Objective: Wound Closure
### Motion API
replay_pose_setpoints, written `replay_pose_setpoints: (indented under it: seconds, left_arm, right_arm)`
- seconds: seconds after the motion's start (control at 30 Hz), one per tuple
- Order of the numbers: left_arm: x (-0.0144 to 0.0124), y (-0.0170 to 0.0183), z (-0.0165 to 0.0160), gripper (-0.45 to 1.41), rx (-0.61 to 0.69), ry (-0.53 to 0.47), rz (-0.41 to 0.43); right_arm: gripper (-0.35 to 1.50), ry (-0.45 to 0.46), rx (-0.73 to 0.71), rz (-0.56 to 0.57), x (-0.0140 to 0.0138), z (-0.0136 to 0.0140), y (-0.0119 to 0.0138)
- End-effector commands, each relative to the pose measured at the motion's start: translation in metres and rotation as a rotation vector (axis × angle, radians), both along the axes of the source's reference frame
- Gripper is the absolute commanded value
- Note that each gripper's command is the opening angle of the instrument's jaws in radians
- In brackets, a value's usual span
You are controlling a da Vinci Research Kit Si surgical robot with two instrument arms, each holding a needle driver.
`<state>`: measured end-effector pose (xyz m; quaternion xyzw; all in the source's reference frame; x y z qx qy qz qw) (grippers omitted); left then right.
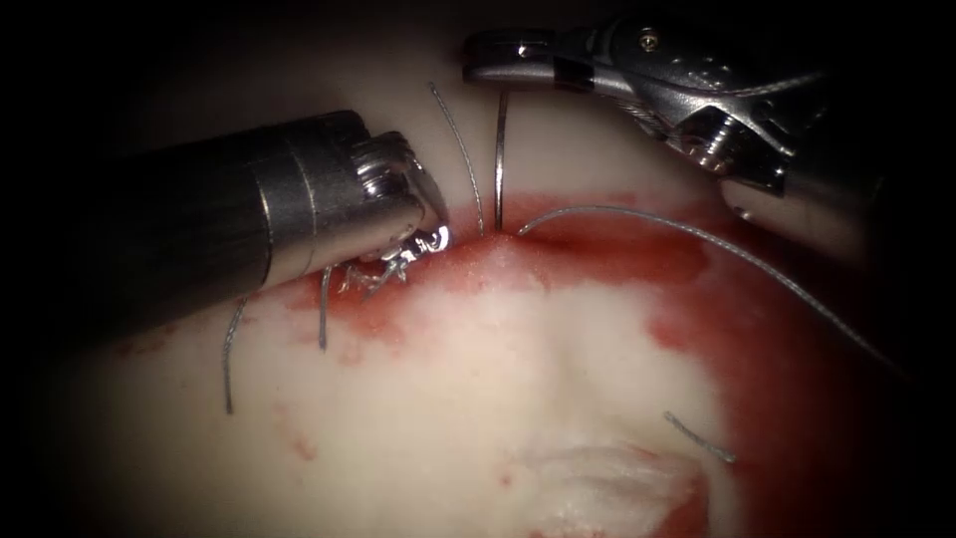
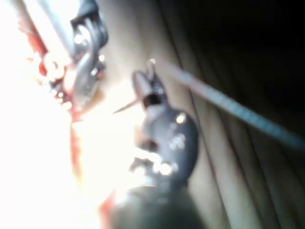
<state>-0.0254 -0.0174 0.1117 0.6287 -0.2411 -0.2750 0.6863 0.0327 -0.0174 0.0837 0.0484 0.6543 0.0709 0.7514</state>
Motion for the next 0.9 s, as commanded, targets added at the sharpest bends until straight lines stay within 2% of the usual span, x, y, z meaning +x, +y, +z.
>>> replay_pose_setpoints:
  seconds: [0.03, 0.3, 0.9]
  left_arm:
    - [-0.0006, 0.0013, -0.0004, -0.45, -0.005, -0.004, -0.002]
    - [-0.0006, 0.0014, -0.0004, -0.45, -0.005, -0.004, -0.002]
    - [-0.0005, 0.0015, -0.0005, -0.45, -0.003, -0.006, 0.001]
  right_arm:
    - [-0.35, 0.003, -0.006, 0.001, 0.0007, 0.0, 0.0012]
    - [-0.35, 0.003, -0.001, 0.001, 0.0007, 0.0, 0.0011]
    - [-0.35, 0.011, 0.224, 0.024, 0.0007, -0.0002, 0.0009]
